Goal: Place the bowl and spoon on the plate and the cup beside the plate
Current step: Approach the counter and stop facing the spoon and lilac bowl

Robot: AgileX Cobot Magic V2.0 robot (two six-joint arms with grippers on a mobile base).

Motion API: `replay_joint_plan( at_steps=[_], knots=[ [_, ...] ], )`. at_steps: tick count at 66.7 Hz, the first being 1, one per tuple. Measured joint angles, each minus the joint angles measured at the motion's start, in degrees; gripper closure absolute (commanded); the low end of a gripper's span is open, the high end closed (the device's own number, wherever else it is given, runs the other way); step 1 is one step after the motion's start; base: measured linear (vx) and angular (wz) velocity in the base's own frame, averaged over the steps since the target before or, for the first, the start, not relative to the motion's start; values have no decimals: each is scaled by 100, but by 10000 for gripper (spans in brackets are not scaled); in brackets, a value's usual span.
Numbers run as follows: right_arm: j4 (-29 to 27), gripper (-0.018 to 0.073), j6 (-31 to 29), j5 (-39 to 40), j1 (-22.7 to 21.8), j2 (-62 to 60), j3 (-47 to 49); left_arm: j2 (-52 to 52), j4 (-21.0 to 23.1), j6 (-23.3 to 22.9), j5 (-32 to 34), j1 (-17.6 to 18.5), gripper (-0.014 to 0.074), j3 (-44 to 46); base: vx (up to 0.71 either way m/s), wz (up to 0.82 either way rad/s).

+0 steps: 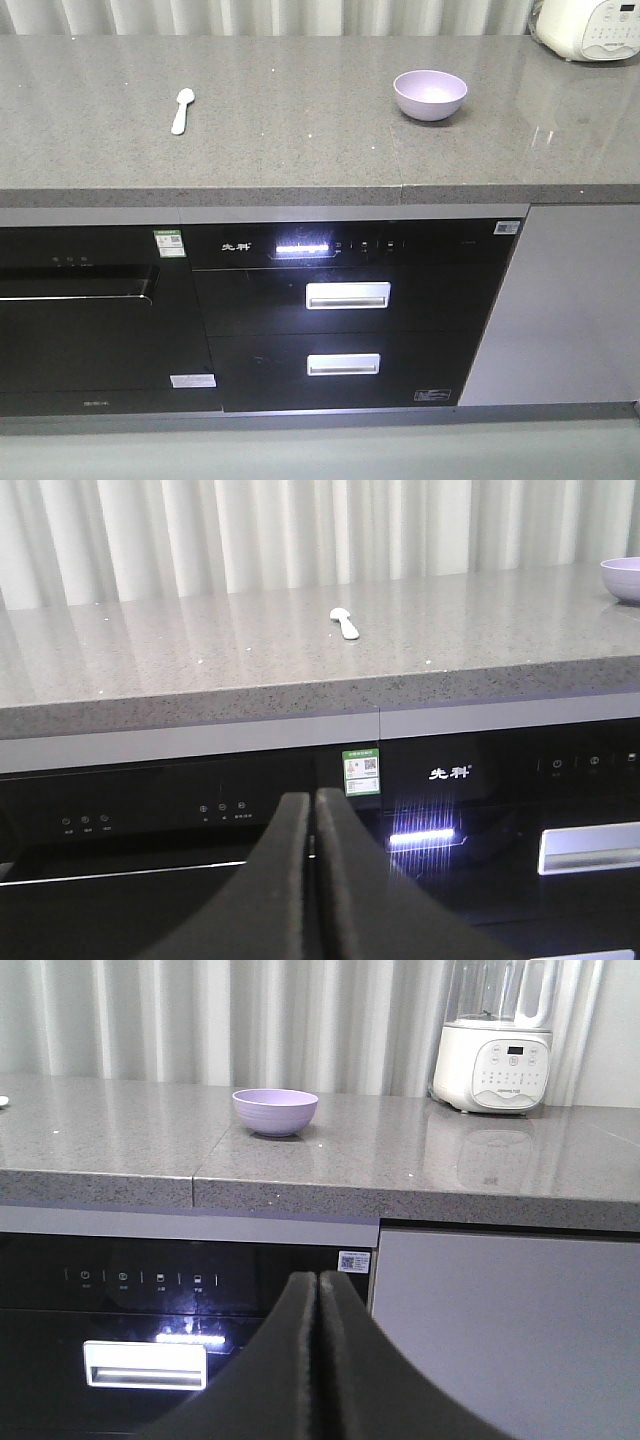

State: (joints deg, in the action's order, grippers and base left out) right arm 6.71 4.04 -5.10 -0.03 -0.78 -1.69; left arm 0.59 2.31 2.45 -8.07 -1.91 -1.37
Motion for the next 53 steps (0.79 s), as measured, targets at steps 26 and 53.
replay_joint_plan(
  at_steps=[26, 53],
  knots=[
    [0, 566, 0, 0, 0, 0, 0, 0, 0, 0, 0, 0, 603, 0, 14, -2],
    [0, 566, 0, 0, 0, 0, 0, 0, 0, 0, 0, 0, 603, 0, 15, 3]
  ],
)
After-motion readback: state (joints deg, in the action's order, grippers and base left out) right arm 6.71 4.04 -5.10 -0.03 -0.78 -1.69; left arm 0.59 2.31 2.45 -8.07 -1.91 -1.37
